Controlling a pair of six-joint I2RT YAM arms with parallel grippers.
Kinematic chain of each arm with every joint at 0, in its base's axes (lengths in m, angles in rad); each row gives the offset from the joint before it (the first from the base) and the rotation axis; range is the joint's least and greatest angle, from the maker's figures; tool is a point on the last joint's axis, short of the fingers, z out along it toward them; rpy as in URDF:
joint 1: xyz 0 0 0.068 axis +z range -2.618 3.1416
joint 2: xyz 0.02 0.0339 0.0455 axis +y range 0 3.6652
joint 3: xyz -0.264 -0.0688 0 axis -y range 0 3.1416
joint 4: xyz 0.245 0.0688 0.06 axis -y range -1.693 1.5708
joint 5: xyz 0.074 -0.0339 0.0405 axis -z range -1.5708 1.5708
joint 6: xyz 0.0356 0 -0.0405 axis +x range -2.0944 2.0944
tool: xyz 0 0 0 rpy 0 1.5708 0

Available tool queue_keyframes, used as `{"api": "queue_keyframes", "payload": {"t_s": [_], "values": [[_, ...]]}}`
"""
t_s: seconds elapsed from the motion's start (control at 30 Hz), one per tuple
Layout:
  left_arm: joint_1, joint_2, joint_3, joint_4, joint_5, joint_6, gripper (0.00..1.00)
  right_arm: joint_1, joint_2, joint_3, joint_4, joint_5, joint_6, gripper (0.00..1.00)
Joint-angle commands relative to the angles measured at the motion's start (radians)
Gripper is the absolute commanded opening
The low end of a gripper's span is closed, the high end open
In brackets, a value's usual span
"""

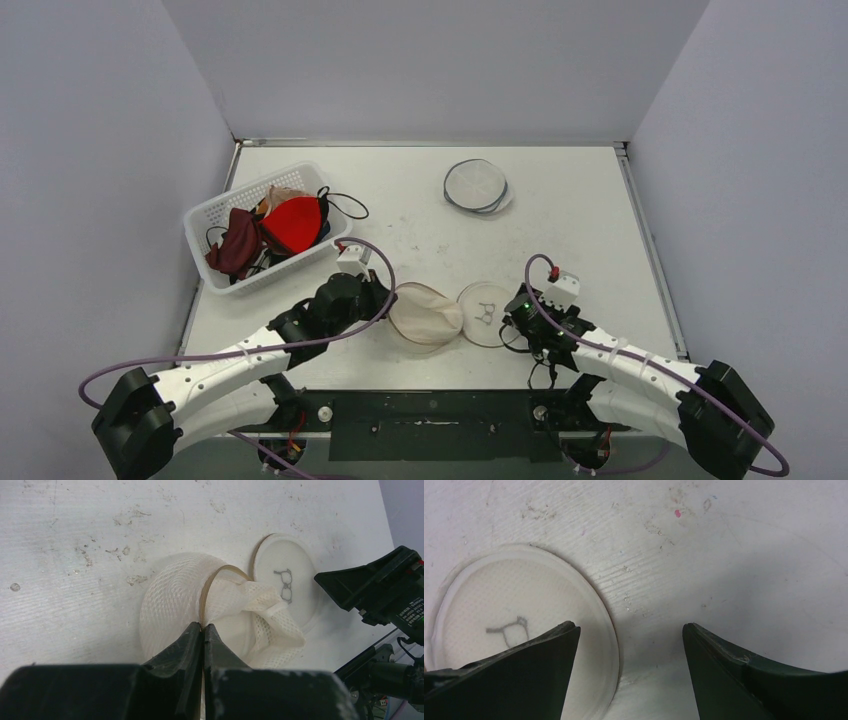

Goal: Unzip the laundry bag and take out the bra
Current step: Adjust the laundry bag at the center of the board.

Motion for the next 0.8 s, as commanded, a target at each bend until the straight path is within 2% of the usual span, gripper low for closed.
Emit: {"api": "queue_keyframes", "payload": {"t_s": [0.0, 0.17, 0.3, 0.37, 0.57, 0.77], "values": [[0.0, -0.019, 0.002, 0.053, 0.002, 0.017, 0.0, -0.025, 0.05, 0.016, 0.087, -0.008, 0.001, 0.72], [-0.001, 0.007, 0.015, 0.06, 0.026, 0.019, 0.0, -0.024, 0.145, 0.02, 0.137, -0.045, -0.023, 0.51], [-0.001, 0.0, 0.017, 0.055, 0.027, 0.022, 0.0, -0.024, 0.204, 0.023, 0.165, -0.088, -0.044, 0.48], [-0.002, -0.002, 0.018, 0.054, 0.025, 0.021, 0.0, -0.024, 0.228, 0.026, 0.174, -0.11, -0.053, 0.42], [-0.002, 0.014, 0.026, 0.057, 0.027, 0.021, 0.0, -0.024, 0.241, 0.032, 0.174, -0.15, -0.062, 0.06], [-0.003, 0.028, 0.045, 0.051, 0.038, 0.019, 0.0, -0.015, 0.081, 0.146, 0.037, -0.083, -0.147, 0.05]]}}
